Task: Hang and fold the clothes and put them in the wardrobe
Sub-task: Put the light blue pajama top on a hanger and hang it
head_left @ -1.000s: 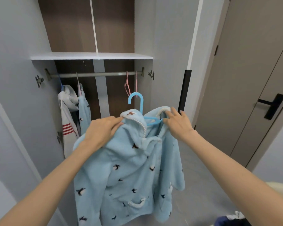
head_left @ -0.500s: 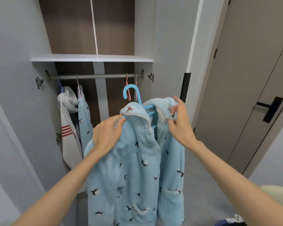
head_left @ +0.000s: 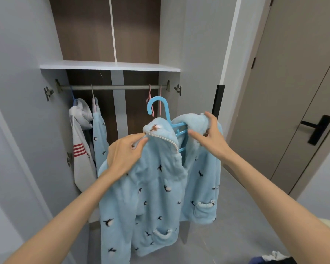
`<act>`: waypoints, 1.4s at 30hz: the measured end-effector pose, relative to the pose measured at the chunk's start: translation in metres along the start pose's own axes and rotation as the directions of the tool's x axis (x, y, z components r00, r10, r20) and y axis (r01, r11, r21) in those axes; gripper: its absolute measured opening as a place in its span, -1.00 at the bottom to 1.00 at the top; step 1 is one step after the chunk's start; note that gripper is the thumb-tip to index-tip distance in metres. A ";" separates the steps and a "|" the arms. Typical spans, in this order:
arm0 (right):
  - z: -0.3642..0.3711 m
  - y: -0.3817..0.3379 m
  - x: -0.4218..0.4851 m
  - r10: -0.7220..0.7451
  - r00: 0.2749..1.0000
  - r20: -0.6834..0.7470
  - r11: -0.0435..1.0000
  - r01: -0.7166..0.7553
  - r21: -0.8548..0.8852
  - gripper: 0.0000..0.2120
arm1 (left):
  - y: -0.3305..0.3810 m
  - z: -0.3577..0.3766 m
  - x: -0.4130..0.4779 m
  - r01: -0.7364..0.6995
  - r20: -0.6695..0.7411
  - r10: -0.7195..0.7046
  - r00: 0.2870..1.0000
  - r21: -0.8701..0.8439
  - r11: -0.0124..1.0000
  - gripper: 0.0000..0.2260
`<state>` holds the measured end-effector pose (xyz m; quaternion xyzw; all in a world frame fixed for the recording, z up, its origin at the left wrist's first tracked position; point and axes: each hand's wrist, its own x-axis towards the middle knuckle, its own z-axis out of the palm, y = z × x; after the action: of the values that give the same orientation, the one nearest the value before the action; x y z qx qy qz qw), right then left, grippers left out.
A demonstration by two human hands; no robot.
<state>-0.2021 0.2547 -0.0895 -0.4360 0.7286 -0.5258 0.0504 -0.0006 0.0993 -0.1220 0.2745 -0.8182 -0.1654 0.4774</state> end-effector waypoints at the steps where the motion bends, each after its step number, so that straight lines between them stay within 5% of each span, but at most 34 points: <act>1: 0.001 -0.002 0.000 -0.005 1.000 -0.002 1.000 0.005 -0.028 -0.39 | 0.000 0.000 -0.001 -0.019 0.009 0.019 1.000 -0.007 1.000 -0.82; 6: 0.015 -0.014 -0.007 -0.025 0.999 -0.032 1.000 0.024 -0.017 -0.66 | -0.007 0.002 -0.002 -0.094 0.043 0.092 0.995 0.052 0.994 -0.79; 11: 0.034 -0.025 -0.018 0.060 0.998 0.032 0.978 -0.066 0.200 -0.68 | -0.007 0.009 -0.006 -0.011 0.061 0.004 0.998 0.125 0.992 -0.82; 16: 0.048 -0.031 -0.029 0.259 0.949 0.178 0.788 -0.315 0.530 -0.71 | -0.003 0.011 -0.007 0.032 0.071 -0.040 0.997 0.106 0.994 -0.81; 17: 0.045 -0.029 -0.031 0.265 0.951 0.162 0.841 -0.310 0.444 -0.71 | -0.004 0.009 -0.006 0.030 0.068 -0.036 0.997 0.094 0.995 -0.81; 19: 0.034 -0.023 -0.031 0.148 0.986 0.077 0.988 -0.144 -0.061 -0.73 | -0.008 0.006 -0.003 0.017 0.064 -0.024 0.998 0.105 0.994 -0.79; 21: 0.025 -0.017 -0.029 -0.037 0.999 0.013 0.786 0.038 -0.617 -0.68 | -0.012 0.003 0.000 -0.002 0.063 -0.007 0.998 0.146 0.989 -0.75; 24: 0.017 -0.020 -0.021 -0.223 0.973 -0.065 0.591 0.082 -0.802 -0.61 | -0.013 0.000 0.002 -0.076 0.076 0.067 0.995 0.113 0.991 -0.76; 26: 0.014 -0.023 -0.015 -0.259 0.963 0.081 0.542 0.214 -0.812 -0.66 | -0.012 0.000 0.001 -0.125 0.108 0.117 0.987 0.066 0.990 -0.70; 30: 0.020 -0.032 -0.012 -0.016 0.926 0.378 0.739 0.265 -0.619 -0.58 | -0.011 0.004 -0.002 -0.146 0.182 0.138 0.974 0.035 0.989 -0.56; 34: 0.028 -0.026 -0.015 -0.068 0.950 0.305 0.866 0.208 -0.454 -0.84 | -0.012 0.009 -0.011 -0.131 0.227 0.119 0.967 0.039 0.991 -0.54; 42: 0.031 -0.010 -0.023 -0.086 0.959 0.270 0.932 0.173 -0.317 -0.80 | -0.013 0.011 -0.010 -0.159 0.298 0.146 0.943 0.022 0.987 -0.56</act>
<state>-0.1653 0.2472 -0.1038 -0.5487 0.7651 -0.3355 0.0320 -0.0027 0.0948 -0.1410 0.1935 -0.9027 -0.1482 0.3546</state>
